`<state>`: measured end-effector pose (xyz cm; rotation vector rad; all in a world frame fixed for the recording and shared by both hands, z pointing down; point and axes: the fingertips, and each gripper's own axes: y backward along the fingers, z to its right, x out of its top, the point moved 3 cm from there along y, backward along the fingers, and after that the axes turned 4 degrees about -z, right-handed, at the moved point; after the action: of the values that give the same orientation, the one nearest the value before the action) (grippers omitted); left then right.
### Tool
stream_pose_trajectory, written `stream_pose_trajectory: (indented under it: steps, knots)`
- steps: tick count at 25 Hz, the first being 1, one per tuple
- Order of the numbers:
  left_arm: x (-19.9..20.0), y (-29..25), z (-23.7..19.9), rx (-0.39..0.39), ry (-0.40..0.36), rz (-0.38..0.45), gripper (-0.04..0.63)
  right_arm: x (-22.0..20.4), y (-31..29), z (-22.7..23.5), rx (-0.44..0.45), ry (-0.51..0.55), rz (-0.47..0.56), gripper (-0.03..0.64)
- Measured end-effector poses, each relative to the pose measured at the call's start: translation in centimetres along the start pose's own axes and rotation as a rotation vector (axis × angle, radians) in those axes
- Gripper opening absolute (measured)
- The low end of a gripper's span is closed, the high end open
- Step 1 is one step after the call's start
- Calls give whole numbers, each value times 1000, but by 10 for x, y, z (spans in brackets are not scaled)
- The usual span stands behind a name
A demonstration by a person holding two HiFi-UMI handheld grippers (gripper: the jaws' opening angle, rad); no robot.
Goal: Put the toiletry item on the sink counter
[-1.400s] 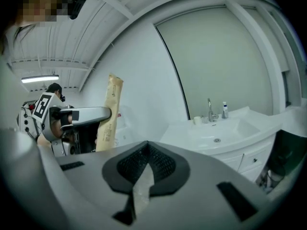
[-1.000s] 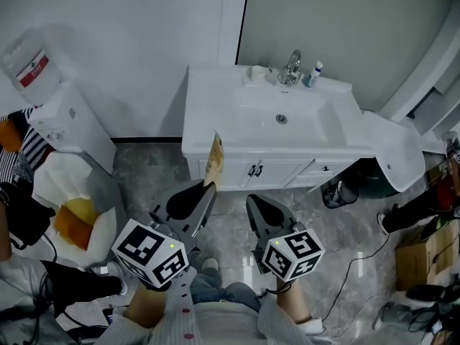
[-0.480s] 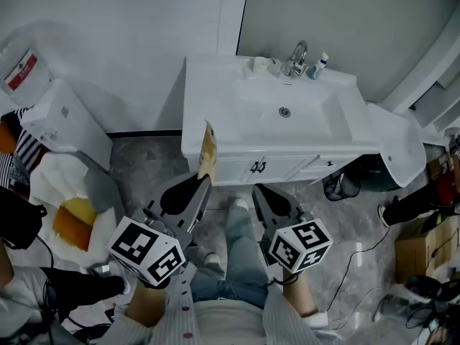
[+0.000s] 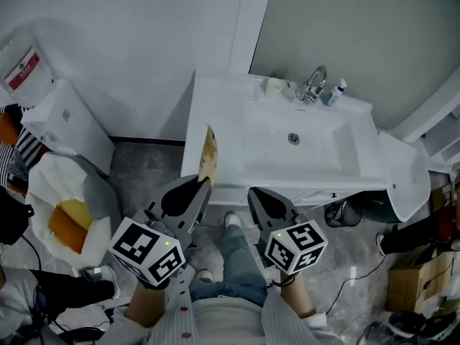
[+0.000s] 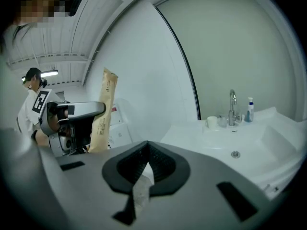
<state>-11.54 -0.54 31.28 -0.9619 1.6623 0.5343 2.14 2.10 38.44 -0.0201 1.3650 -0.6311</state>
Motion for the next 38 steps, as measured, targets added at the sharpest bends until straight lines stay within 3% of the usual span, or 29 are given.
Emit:
stream_pose_trajectory:
  steps: [13,22,38]
  knots:
    - [44,-131,-51,93,16,-3,34,75,-79,110,90,31,-36,9]
    - [58,-193,-66,157,5,9,34,108,-106,166,146,60,-25,9]
    - [62,-222,-89,241,-46,-38,34,123,-138,186,212,68,-49,9]
